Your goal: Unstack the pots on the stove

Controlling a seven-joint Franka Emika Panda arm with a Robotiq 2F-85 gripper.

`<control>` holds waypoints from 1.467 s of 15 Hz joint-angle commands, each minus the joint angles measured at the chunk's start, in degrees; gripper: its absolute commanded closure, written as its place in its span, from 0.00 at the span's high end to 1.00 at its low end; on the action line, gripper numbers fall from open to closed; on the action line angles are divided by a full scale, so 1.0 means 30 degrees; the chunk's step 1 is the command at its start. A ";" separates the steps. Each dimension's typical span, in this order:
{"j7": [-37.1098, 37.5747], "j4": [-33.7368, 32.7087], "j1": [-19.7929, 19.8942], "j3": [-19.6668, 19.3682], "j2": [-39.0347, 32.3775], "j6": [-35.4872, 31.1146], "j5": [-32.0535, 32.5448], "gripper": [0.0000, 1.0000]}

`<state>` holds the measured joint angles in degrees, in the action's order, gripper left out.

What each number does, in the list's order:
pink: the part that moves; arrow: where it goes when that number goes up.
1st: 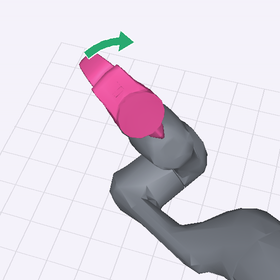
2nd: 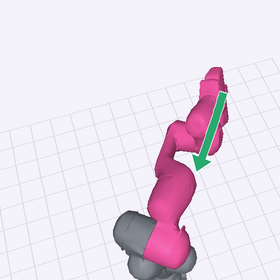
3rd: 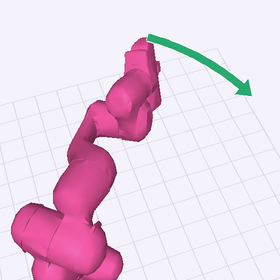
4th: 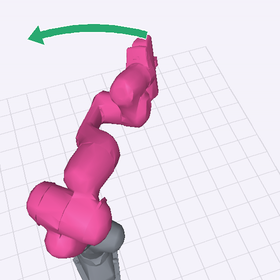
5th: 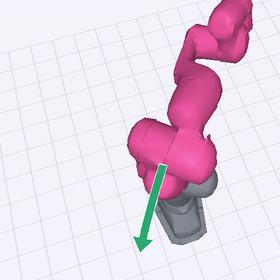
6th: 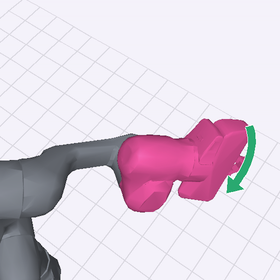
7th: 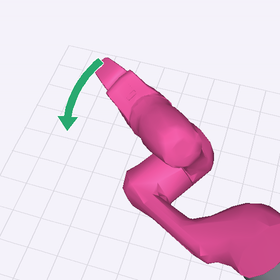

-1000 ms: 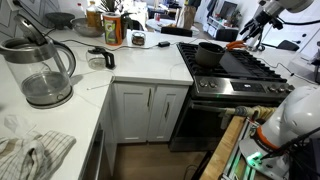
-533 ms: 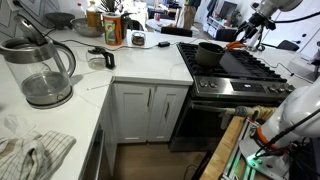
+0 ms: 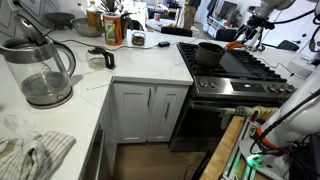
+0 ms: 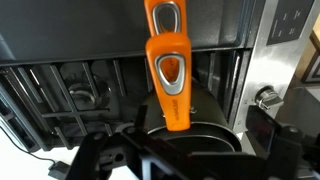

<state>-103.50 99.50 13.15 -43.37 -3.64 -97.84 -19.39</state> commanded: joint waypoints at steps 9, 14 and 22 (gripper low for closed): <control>-0.2749 -0.3038 0.4859 0.4405 -0.2814 0.2047 -0.1684 0.77; -0.3413 -0.3657 0.5998 0.5715 -0.3226 0.3221 -0.1810 0.39; -0.3709 -0.4075 0.6505 0.6567 -0.3719 0.3798 -0.1278 0.54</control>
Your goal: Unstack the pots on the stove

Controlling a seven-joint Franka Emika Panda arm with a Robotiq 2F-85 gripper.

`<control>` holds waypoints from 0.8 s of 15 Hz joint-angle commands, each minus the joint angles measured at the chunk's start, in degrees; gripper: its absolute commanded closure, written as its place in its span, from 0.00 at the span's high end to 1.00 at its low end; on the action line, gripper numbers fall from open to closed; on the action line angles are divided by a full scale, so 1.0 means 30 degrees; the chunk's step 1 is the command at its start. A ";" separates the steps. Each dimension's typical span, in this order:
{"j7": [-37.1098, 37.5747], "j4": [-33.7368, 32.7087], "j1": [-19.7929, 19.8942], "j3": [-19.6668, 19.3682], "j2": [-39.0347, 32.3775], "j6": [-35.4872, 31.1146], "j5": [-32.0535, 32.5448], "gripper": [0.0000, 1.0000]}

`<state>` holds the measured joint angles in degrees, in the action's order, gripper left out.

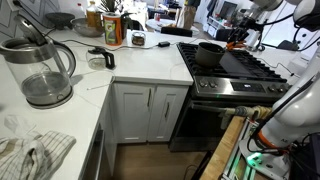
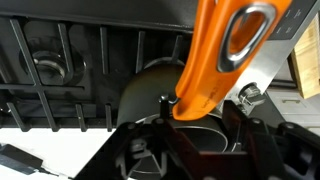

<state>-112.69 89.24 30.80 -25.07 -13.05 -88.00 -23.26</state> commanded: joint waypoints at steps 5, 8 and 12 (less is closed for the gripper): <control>-0.0858 -0.0552 0.0749 0.0799 -0.0500 0.0300 0.0056 0.20; -0.0614 -0.0589 0.0735 0.0832 -0.0365 0.0497 0.0089 0.07; -0.0355 -0.0576 0.0882 0.0845 0.0132 0.0918 -0.0475 0.08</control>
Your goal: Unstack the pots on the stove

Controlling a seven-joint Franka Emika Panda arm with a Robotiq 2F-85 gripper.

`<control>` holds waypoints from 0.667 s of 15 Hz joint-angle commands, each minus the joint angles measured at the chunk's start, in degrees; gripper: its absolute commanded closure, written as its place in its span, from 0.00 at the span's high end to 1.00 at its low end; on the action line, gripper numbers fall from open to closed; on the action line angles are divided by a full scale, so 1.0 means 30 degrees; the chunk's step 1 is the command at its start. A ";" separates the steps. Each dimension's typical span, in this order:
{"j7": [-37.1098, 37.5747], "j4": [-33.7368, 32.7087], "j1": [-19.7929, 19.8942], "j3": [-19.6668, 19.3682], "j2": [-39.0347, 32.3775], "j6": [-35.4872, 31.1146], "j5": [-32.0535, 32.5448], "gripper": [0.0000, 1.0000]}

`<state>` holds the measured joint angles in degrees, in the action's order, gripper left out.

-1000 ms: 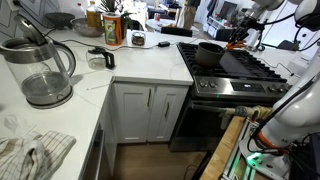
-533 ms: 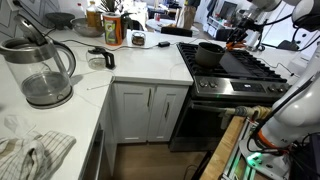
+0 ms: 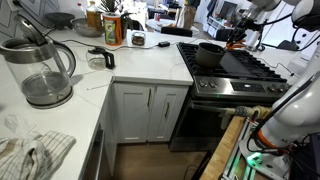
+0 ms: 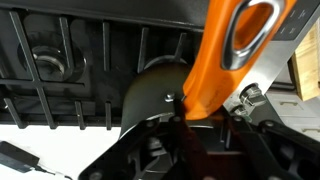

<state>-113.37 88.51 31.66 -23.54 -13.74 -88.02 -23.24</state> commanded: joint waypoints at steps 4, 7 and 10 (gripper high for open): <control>-0.0141 -0.0402 0.0958 0.0299 0.0800 0.1238 -0.1702 0.08; -0.0149 -0.0694 0.1458 0.0220 0.0879 0.1976 -0.3000 0.08; -0.0127 -0.1031 0.1894 0.0188 0.0865 0.2625 -0.4202 0.08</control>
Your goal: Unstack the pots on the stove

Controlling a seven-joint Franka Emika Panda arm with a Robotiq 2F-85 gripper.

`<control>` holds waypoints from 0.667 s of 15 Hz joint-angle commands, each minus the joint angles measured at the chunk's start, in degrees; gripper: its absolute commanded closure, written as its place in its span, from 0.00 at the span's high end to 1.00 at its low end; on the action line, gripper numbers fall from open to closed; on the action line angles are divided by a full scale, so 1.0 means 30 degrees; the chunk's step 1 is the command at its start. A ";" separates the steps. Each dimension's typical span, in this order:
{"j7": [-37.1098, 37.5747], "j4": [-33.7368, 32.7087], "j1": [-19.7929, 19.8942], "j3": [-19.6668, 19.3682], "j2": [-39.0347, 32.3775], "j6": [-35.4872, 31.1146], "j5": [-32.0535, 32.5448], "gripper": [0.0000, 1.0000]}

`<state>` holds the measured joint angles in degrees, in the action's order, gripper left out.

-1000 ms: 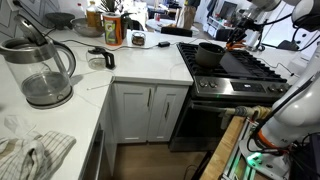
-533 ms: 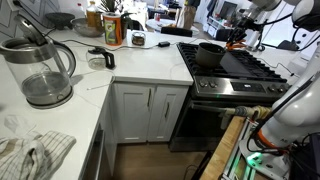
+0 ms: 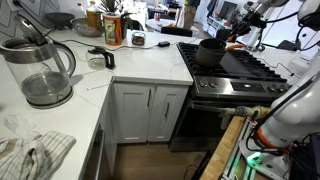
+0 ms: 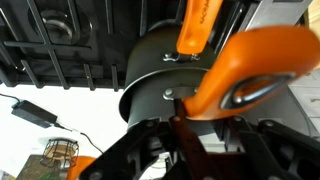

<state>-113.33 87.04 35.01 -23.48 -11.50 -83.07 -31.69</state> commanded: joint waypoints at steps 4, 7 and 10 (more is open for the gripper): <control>-0.0072 -0.0649 0.1020 0.0156 -0.0077 0.1275 -0.2099 0.08; 0.0058 -0.0733 0.1175 0.0157 -0.0187 0.1483 -0.2479 0.08; 0.0158 -0.0802 0.1392 0.0122 -0.0163 0.1762 -0.3087 0.08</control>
<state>-113.33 86.69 37.18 -23.47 -11.59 -80.45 -37.64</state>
